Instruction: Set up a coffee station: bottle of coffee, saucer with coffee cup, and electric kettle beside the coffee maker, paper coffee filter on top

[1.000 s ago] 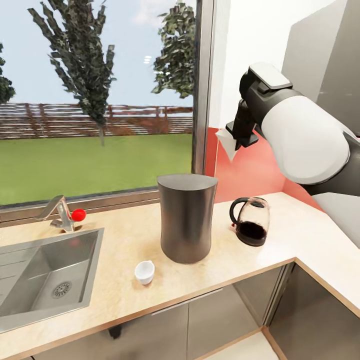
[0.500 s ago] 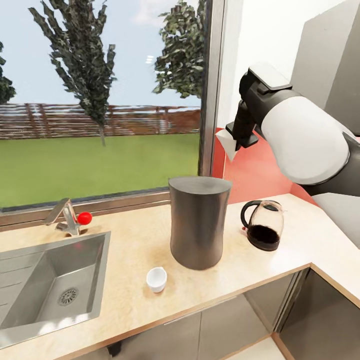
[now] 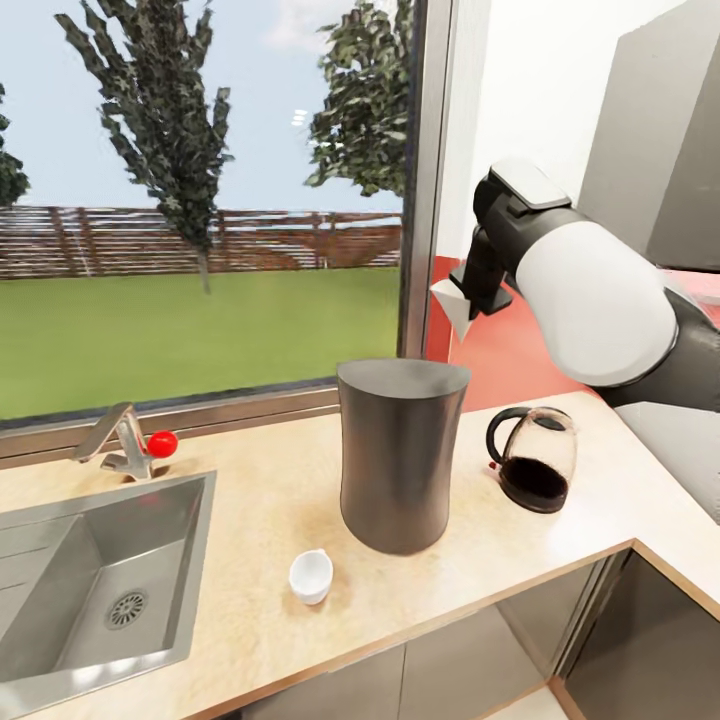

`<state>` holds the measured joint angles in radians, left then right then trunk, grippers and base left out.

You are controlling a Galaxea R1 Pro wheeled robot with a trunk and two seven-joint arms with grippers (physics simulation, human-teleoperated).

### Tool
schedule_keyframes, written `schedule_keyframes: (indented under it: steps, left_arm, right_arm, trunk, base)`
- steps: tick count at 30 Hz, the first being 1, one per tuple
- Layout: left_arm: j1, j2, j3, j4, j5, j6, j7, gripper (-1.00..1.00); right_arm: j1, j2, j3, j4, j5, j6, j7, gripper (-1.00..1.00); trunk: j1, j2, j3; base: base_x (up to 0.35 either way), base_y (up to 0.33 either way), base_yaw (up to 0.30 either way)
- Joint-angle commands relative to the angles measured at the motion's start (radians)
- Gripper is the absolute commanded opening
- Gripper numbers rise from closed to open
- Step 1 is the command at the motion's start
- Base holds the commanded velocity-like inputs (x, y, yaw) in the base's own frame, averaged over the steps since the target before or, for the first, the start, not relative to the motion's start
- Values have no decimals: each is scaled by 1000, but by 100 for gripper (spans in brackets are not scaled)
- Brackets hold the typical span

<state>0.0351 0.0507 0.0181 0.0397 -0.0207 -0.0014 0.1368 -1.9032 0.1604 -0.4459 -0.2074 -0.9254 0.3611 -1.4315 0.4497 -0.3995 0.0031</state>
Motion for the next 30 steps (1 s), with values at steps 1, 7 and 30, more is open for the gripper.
schedule_keyframes:
  steps: [1,7,30]
  left_arm:
    - [0,0,2,0,-2,0,3,100]
    - [0,-1,2,0,-2,0,4,100]
    - [0,-1,2,0,-2,-4,0,100]
  right_arm:
    - [2,0,7,-2,-11,2,-3,-100]
    - [14,1,7,-2,-11,2,-3,-100]
    - [43,3,7,-1,-12,2,-3,-100]
  trunk:
    - [0,0,0]
    - [0,0,0]
    - [0,0,0]
  base:
    - [17,0,0]
    - [6,0,0]
    - [0,82,0]
